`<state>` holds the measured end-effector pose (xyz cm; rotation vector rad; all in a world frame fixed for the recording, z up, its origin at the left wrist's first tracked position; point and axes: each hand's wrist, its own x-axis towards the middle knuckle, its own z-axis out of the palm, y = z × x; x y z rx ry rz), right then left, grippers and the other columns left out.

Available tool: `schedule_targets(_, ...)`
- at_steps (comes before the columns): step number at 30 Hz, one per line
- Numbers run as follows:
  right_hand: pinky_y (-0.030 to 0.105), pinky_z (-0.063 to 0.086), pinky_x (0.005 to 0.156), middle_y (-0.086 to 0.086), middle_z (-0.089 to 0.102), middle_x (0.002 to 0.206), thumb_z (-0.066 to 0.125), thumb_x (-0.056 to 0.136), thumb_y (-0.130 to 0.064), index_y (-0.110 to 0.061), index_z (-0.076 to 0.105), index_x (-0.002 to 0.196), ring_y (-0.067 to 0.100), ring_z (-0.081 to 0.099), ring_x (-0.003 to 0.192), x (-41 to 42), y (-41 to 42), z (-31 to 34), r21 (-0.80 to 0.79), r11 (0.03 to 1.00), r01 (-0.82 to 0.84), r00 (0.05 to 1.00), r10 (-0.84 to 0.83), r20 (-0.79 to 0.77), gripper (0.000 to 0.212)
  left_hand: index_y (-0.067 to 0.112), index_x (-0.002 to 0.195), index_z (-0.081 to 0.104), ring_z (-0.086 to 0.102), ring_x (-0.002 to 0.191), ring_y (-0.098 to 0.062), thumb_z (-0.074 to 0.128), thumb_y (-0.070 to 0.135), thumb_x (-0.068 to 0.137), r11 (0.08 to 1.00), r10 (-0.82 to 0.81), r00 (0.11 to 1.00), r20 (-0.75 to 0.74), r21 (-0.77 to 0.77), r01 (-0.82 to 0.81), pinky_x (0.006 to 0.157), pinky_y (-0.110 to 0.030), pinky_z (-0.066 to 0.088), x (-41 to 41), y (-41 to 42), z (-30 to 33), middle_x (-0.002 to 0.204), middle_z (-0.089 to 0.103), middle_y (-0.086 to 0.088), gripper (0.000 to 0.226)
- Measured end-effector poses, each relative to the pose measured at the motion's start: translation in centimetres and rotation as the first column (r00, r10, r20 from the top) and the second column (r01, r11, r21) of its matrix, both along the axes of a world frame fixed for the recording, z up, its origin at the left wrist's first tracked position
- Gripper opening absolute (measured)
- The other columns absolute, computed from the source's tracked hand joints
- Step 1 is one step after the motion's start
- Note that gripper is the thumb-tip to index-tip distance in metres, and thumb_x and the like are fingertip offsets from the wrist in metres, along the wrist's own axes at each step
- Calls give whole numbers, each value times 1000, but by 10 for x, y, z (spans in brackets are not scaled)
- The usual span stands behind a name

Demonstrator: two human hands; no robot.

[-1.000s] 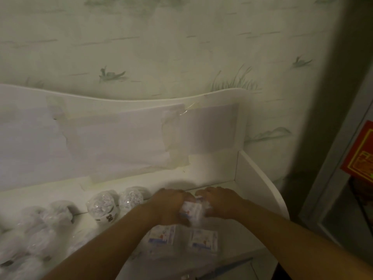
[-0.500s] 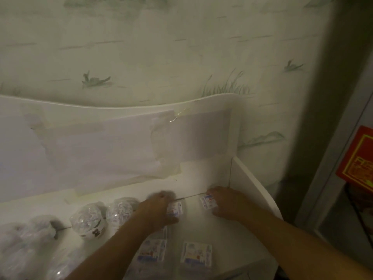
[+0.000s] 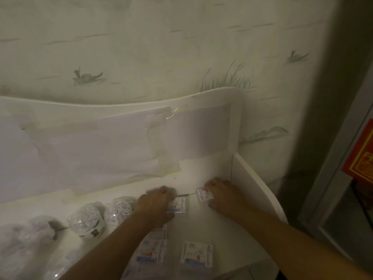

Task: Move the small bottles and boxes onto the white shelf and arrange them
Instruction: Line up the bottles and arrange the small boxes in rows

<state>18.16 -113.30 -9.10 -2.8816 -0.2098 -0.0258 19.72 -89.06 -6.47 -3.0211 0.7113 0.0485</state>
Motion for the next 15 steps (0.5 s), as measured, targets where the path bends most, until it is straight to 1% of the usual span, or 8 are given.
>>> schedule_targets(2, 37, 41, 97, -2, 45, 137, 60, 85, -33, -27, 47, 133, 26, 43, 122, 0, -1, 1, -23, 1000, -7, 1000, 7, 1, 50, 33, 118, 48, 55, 108, -18, 62, 53, 79, 1000, 8, 1000, 17, -7, -8, 86, -37, 51, 2, -4, 1, 126, 51, 8, 46)
schedule_targets(5, 37, 39, 98, -2, 43, 140, 56, 88, -31, -27, 45, 137, 25, 40, 126, -2, -3, 1, -23, 1000, -14, 1000, 13, -25, 51, 33, 121, 48, 57, 106, -20, 60, 53, 81, 1000, 11, 999, 35, -25, -11, 86, -37, 51, 5, -10, -1, 125, 54, 6, 47)
schedule_targets(8, 36, 38, 98, -1, 40, 142, 54, 87, -34, -25, 42, 139, 25, 39, 126, -5, -3, 1, -38, 999, -26, 998, 24, -65, 54, 33, 124, 47, 56, 107, -20, 56, 58, 81, 999, 17, 1000, 8, -30, -17, 87, -39, 51, 5, -12, -3, 126, 53, 5, 51)
schedule_targets(11, 37, 38, 99, -1, 40, 143, 55, 86, -33, -24, 42, 139, 26, 39, 128, -8, -1, 4, -28, 999, -28, 999, 27, -32, 54, 36, 127, 45, 54, 114, -19, 48, 63, 85, 998, 14, 1000, -10, -61, -15, 89, -39, 50, 2, -10, 2, 132, 50, 10, 50)
schedule_targets(13, 38, 38, 102, -1, 39, 145, 55, 88, -32, -24, 43, 139, 26, 37, 132, -11, 5, 10, -18, 999, -42, 999, 42, -8, 53, 35, 130, 46, 52, 119, -17, 47, 59, 89, 996, -20, 1000, -12, -82, 19, 92, -37, 49, -1, -3, 8, 138, 46, 12, 48)
schedule_targets(15, 39, 36, 106, -1, 36, 149, 53, 91, -33, -25, 43, 140, 25, 33, 136, -18, 15, 17, -15, 996, -83, 996, 83, -7, 52, 35, 132, 47, 51, 121, -15, 48, 55, 91, 995, -80, 995, -55, -71, 76, 95, -33, 47, -5, 6, 15, 142, 44, 11, 45)
